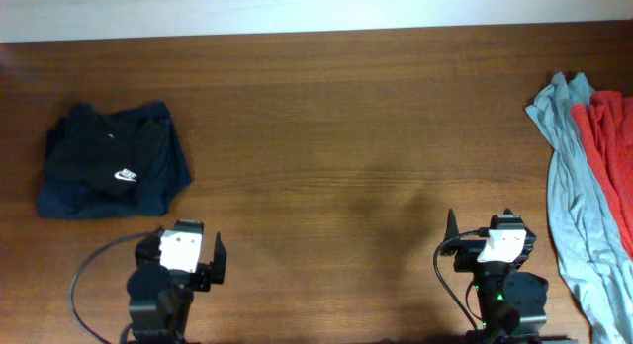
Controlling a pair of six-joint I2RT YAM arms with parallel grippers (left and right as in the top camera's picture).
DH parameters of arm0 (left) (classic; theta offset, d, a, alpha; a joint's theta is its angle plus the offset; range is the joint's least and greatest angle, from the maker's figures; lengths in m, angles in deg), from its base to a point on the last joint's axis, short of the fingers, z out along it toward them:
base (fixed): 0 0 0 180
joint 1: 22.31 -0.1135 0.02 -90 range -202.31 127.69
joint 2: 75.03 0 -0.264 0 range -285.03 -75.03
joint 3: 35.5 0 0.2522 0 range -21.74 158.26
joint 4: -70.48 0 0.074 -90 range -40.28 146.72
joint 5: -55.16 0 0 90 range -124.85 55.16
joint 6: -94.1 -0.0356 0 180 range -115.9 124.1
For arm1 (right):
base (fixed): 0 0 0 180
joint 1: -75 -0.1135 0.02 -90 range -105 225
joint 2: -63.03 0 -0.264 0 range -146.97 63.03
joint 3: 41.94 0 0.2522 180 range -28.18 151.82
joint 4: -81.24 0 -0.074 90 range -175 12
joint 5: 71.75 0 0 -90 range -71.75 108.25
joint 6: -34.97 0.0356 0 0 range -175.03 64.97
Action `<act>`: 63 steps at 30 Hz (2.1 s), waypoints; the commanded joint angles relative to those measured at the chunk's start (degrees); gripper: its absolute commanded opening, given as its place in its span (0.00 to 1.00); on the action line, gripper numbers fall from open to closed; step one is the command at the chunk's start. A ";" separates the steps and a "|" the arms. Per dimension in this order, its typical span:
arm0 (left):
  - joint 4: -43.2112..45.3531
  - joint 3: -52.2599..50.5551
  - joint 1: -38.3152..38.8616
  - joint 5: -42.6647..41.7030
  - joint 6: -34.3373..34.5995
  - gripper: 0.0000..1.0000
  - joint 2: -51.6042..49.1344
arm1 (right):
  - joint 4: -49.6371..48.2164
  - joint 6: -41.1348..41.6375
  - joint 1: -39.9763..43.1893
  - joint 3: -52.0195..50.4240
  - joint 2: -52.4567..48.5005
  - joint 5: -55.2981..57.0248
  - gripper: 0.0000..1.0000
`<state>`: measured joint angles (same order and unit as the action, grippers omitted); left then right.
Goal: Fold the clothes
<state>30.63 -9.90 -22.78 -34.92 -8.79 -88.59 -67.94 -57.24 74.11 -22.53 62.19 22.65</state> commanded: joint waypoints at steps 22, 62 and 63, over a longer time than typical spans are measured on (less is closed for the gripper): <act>-0.09 -4.24 -0.35 -1.07 -0.70 0.99 8.44 | 0.04 -0.35 -0.26 -0.42 0.48 -0.33 0.99; -0.09 -4.24 -0.35 -1.07 -0.70 0.99 8.44 | 0.04 -0.35 -0.26 -0.42 0.48 -0.33 0.99; -0.11 -4.24 -0.35 -1.05 -0.70 0.99 8.44 | 0.04 -0.35 -0.26 -0.42 0.48 -0.33 0.99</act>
<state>30.26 -13.71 -22.78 -35.10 -8.79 -80.70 -67.94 -57.27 74.11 -22.53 62.19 22.65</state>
